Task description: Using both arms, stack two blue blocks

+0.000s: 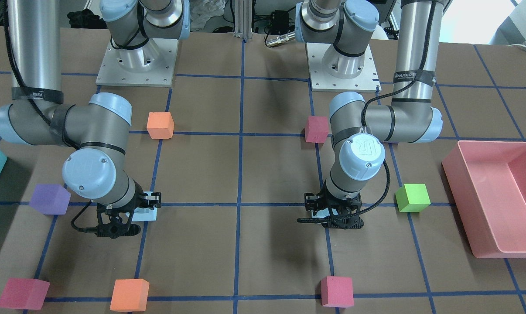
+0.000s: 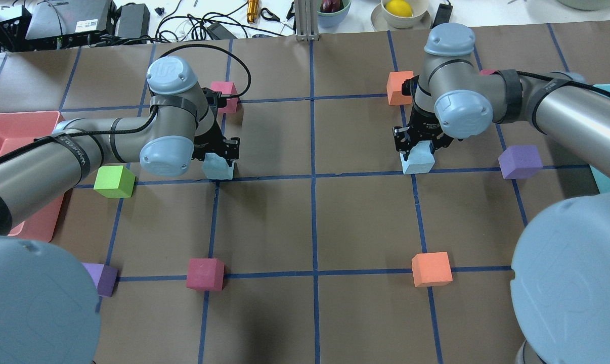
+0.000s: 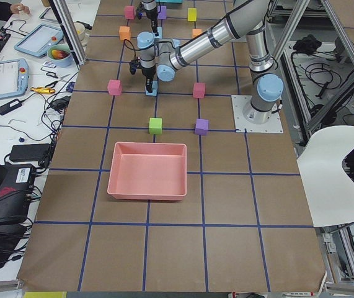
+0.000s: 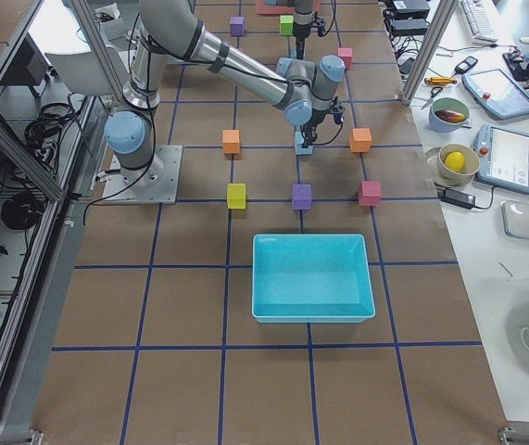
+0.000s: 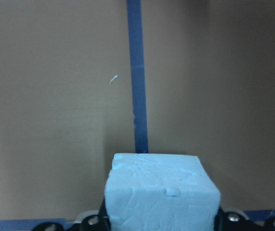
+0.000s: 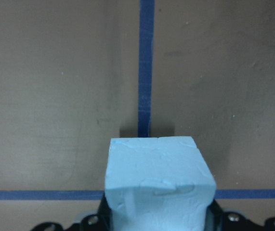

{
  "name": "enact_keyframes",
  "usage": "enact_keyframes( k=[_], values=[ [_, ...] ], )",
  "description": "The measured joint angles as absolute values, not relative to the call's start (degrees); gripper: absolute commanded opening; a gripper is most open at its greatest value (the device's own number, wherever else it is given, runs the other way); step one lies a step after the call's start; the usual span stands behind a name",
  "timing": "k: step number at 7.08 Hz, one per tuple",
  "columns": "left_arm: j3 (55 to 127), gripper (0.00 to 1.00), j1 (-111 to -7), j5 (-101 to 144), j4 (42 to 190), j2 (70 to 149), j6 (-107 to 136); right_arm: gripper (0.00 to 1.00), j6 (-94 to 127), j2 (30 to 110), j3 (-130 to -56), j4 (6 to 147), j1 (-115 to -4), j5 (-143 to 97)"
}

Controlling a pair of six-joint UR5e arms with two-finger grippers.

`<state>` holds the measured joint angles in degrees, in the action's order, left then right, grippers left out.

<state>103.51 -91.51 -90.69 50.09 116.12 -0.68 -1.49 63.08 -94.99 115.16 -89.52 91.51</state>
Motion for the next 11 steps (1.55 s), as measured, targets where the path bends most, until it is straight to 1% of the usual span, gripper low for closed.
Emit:
enact_keyframes(
  k=[1,2,4,5,7,9,11],
  values=[
    [103.32,0.00,-91.50,-90.66,50.16,116.01,-0.70,0.00,0.73,63.16,-91.08,113.65,-90.48,91.05],
    [102.67,0.00,-91.37,-90.67,50.45,115.86,-0.70,0.00,4.55,62.14,-85.69,111.17,-92.30,90.10],
    [99.42,0.00,-91.42,-90.43,53.81,115.53,-0.65,0.00,11.89,55.94,-74.36,108.34,-97.37,88.75],
    [96.28,0.00,-91.54,-90.40,57.97,115.37,-0.63,0.00,15.54,52.10,-69.33,108.06,-99.76,88.56],
    [90.67,0.00,-91.68,-90.50,64.50,115.82,-0.44,0.00,20.57,45.66,-61.44,107.91,-103.16,88.34],
    [88.39,0.00,-91.66,-90.62,65.87,116.65,-0.40,0.00,22.16,42.33,-58.63,108.26,-104.36,86.71],
    [85.25,0.00,-91.65,-90.81,66.39,118.39,-0.56,0.00,22.44,40.80,-58.11,108.78,-104.63,85.99]
  ],
)
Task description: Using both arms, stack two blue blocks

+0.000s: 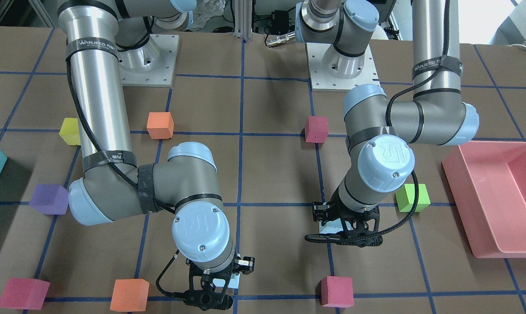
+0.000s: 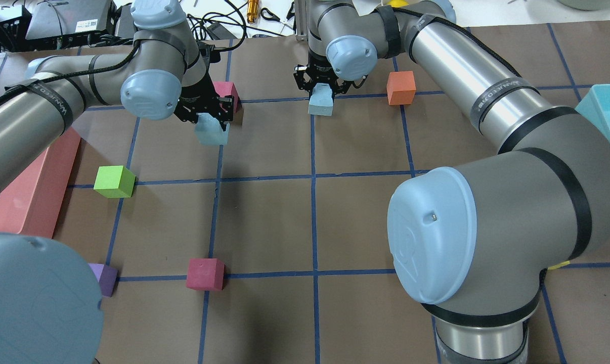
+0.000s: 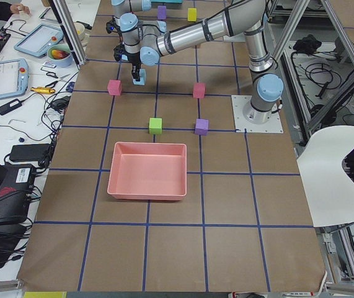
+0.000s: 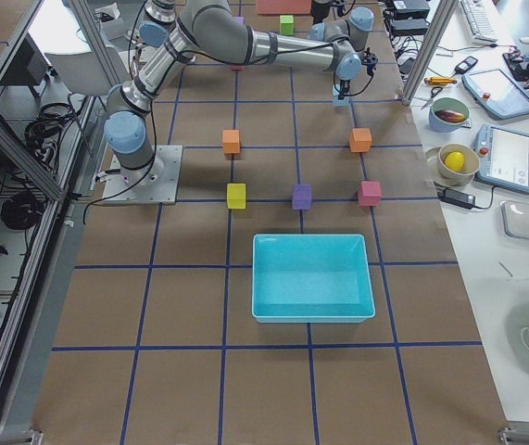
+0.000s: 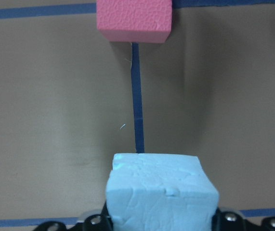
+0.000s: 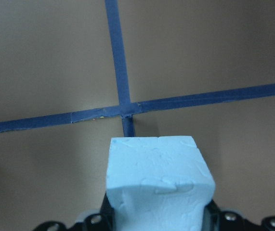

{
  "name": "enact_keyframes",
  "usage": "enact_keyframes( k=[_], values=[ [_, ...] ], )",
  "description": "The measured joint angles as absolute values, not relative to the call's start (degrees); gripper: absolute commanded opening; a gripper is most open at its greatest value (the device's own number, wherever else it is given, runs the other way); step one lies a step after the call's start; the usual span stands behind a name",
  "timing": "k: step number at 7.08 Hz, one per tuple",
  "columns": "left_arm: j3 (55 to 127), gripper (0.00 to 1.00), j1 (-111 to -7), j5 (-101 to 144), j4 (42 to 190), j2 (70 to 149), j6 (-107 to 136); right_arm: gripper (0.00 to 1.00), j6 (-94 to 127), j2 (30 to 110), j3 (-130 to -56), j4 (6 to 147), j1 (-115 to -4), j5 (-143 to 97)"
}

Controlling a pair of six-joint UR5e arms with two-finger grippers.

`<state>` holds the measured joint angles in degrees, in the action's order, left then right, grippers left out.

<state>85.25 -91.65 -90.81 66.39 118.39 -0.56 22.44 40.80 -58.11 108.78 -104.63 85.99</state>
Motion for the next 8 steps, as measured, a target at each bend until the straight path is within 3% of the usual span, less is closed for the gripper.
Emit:
enact_keyframes(
  k=[4,5,6,7,8],
  values=[
    [78.48,0.00,-91.65,-90.90,69.10,121.95,-0.61,0.00,21.67,38.54,-56.16,109.07,-105.30,85.81],
    [77.12,0.00,-91.65,-90.92,69.75,122.74,-0.61,0.36,21.51,38.33,-55.94,109.08,-105.58,85.81],
    [76.37,0.00,-91.67,-90.90,70.11,123.13,-0.62,0.87,21.32,38.10,-55.84,109.09,-105.71,85.84],
    [76.02,0.00,-91.67,-90.89,70.24,123.29,-0.62,1.00,20.99,37.79,-55.73,109.09,-105.72,85.87],
    [75.86,0.00,-91.67,-90.88,70.29,123.30,-0.62,1.00,20.40,37.63,-55.68,109.05,-105.73,85.91]
  ],
)
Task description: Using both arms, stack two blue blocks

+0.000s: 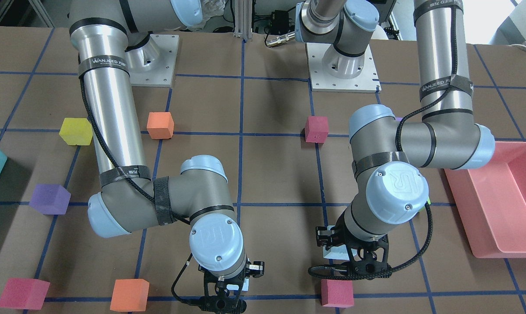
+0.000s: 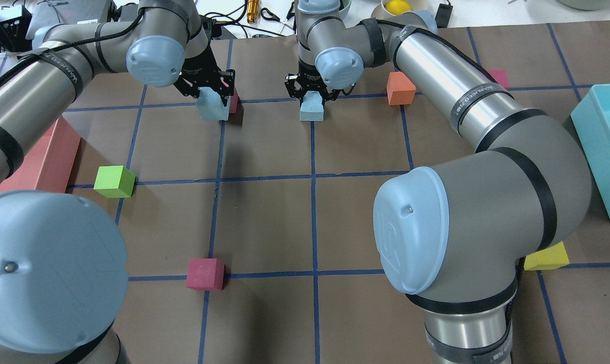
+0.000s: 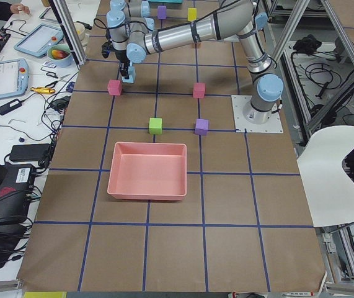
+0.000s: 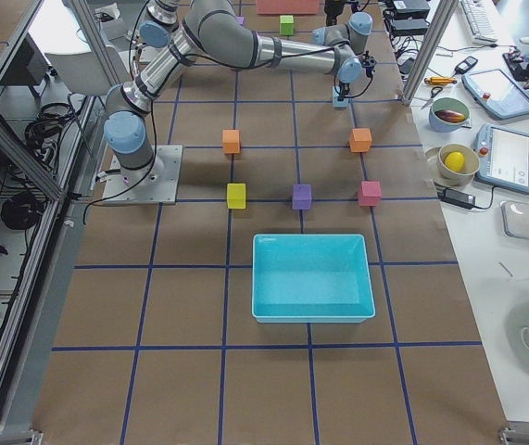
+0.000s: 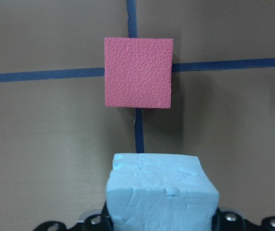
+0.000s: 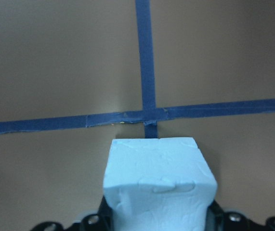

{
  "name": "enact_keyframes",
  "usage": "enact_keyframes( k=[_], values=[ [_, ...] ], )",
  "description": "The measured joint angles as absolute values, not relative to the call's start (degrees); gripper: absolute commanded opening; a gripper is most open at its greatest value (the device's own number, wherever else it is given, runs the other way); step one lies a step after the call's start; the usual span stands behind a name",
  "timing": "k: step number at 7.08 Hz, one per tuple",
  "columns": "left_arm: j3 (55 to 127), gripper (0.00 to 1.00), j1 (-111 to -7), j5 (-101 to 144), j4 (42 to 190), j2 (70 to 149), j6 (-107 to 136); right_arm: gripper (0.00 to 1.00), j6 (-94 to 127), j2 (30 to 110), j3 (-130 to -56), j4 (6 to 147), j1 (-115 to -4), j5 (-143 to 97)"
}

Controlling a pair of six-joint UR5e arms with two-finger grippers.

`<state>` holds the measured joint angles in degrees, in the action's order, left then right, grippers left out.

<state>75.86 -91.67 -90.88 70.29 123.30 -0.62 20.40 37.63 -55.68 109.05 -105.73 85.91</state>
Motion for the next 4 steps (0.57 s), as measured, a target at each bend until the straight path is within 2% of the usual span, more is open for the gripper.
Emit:
enact_keyframes(
  k=[4],
  values=[
    [75.69,0.00,-91.75,-90.71,70.53,123.31,-0.52,1.00,20.92,42.27,-55.79,105.78,-104.96,85.49]
  ],
)
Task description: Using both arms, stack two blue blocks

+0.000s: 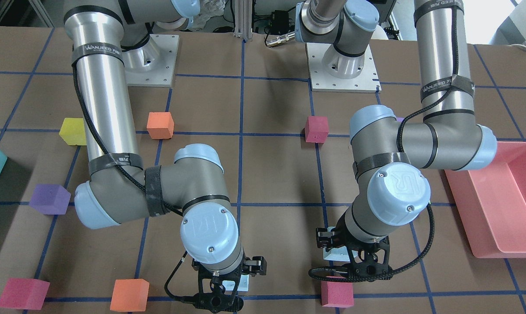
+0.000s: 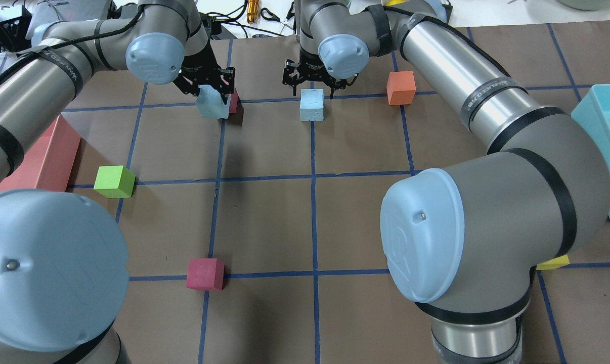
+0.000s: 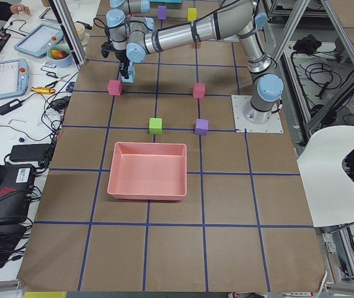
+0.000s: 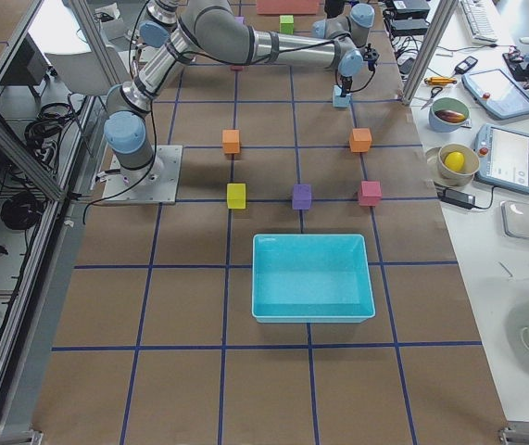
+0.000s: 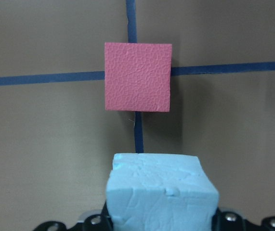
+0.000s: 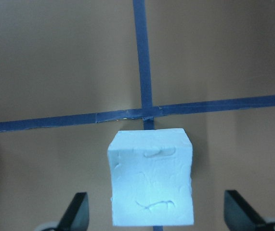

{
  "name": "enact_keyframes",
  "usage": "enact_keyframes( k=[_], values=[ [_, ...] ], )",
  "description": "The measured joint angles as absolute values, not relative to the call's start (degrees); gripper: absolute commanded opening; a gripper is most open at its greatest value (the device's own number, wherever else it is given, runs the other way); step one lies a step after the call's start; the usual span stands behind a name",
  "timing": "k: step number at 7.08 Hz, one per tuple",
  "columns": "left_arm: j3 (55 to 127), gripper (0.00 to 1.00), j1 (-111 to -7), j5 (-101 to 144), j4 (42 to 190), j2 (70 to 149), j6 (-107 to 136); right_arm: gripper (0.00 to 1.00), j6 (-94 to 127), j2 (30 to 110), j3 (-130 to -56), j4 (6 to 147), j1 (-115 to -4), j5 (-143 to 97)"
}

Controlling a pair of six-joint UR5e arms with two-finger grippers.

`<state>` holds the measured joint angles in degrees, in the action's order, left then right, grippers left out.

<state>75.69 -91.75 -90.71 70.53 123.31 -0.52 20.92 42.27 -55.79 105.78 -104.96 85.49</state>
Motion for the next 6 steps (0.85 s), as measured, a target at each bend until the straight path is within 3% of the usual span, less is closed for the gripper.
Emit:
enact_keyframes(
  k=[3,6],
  values=[
    [75.13,0.00,-95.11,-90.35,70.60,124.35,3.52,1.00,17.99,52.50,-57.55,92.24,-100.09,85.98],
    [68.61,0.00,-99.98,-89.54,71.42,127.67,11.54,1.00,9.75,66.12,-70.80,87.11,-94.53,87.85]
  ],
)
